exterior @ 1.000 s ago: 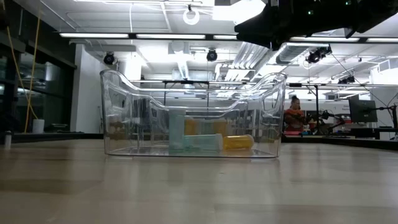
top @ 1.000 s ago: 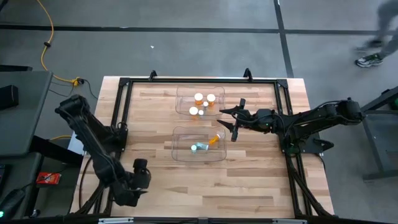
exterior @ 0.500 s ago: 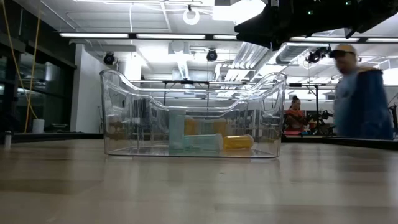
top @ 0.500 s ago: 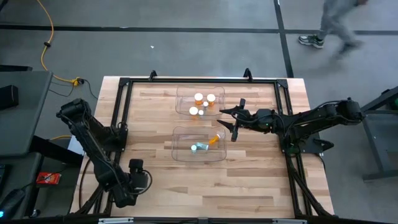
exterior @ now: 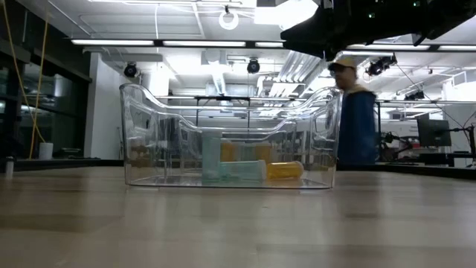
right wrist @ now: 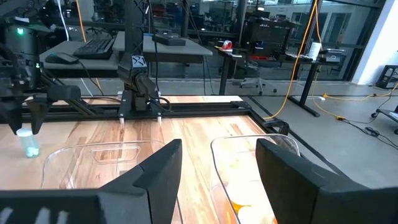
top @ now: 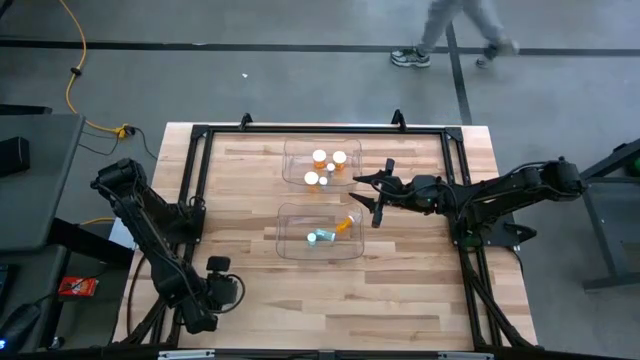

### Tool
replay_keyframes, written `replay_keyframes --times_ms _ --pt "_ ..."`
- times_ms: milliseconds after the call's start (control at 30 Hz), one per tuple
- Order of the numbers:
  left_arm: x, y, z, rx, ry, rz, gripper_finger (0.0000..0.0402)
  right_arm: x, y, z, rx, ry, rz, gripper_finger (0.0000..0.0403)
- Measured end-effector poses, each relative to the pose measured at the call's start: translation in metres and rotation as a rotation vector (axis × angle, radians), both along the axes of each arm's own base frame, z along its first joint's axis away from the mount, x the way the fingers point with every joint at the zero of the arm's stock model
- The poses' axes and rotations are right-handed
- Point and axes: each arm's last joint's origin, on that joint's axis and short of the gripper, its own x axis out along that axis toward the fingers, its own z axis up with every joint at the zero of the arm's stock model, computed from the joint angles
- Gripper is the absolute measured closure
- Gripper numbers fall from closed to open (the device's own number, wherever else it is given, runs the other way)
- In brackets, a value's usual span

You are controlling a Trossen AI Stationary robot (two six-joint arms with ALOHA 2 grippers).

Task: Pick and place medicine bottles into bin by pill shape (circle, oval)
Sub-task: Put the blue tablet bottle into the bottom transparent bin

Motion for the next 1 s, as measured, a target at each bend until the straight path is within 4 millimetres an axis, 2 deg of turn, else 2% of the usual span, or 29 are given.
replay_keyframes --times_ms 233,433,633,733,867,1000 --pt "0.004 0.002 0.007 0.030 -0.052 -0.054 0.0312 0.000 0.000 0.000 0.000 0.000 0.000 0.0205" --pt "0.008 0.019 0.044 0.058 -0.236 -0.109 0.0302 0.000 0.000 0.000 0.000 0.000 0.000 0.0205" --pt "0.008 0.058 0.097 0.260 -0.587 -0.153 0.0302 0.000 0.000 0.000 0.000 0.000 0.000 0.0205" --pt "0.011 0.082 0.115 0.324 -0.723 -0.159 0.0302 0.000 0.000 0.000 0.000 0.000 0.000 0.0205" --pt "0.017 0.116 0.119 0.315 -0.908 -0.189 0.0301 0.000 0.000 0.000 0.000 0.005 0.000 0.0205" --pt "0.022 0.150 0.096 0.254 -1.086 -0.185 0.0300 0.000 0.000 -0.001 0.000 0.009 0.000 0.0205"
